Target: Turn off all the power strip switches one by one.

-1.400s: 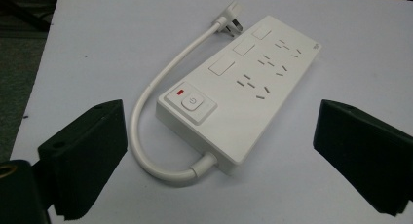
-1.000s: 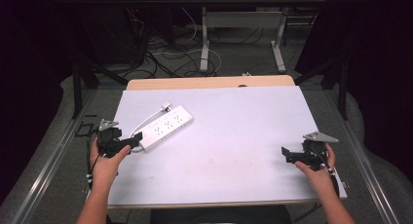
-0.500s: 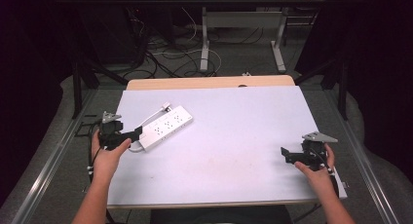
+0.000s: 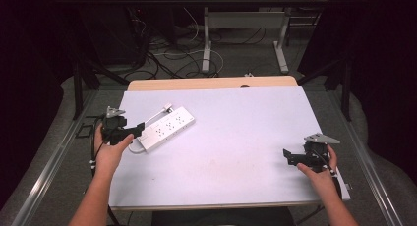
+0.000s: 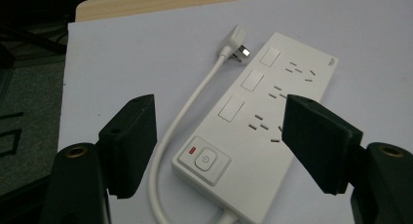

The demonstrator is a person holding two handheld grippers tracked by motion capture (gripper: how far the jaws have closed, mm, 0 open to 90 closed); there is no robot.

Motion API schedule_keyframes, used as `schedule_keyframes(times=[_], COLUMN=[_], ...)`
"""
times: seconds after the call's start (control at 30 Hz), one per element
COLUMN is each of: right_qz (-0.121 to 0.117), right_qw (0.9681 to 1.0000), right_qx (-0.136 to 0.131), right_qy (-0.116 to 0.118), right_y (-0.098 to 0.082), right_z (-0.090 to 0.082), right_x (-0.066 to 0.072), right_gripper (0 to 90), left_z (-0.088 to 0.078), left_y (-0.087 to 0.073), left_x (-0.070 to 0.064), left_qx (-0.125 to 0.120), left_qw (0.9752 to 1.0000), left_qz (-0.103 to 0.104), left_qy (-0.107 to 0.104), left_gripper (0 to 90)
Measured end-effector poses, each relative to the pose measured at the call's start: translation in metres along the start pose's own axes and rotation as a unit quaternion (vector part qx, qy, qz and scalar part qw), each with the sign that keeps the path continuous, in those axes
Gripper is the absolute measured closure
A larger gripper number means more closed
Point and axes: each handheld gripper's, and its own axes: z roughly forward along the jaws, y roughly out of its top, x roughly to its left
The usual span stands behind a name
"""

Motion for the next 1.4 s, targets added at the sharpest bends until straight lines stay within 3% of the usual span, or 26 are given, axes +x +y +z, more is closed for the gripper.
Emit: schedule_keyframes(times=[0.77, 1.13, 1.4], right_qz=[-0.004, -0.001, -0.006], right_qw=[1.0000, 1.0000, 1.0000], right_qx=[0.003, 0.005, 0.008], right_qy=[0.000, -0.002, -0.002], right_y=[-0.001, -0.001, -0.002], right_z=[0.002, 0.003, 0.003], right_x=[0.000, 0.001, 0.000], right_gripper=[0.0, 0.0, 0.0], left_z=[0.015, 0.025, 0.033], left_y=[0.015, 0.016, 0.015], left_x=[0.007, 0.008, 0.006], left_qx=[0.031, 0.067, 0.089], left_qw=[0.9993, 0.9974, 0.9959], left_qz=[-0.010, -0.014, -0.010], left_qy=[-0.017, -0.025, -0.015], left_gripper=[53.3, 68.9, 79.1])
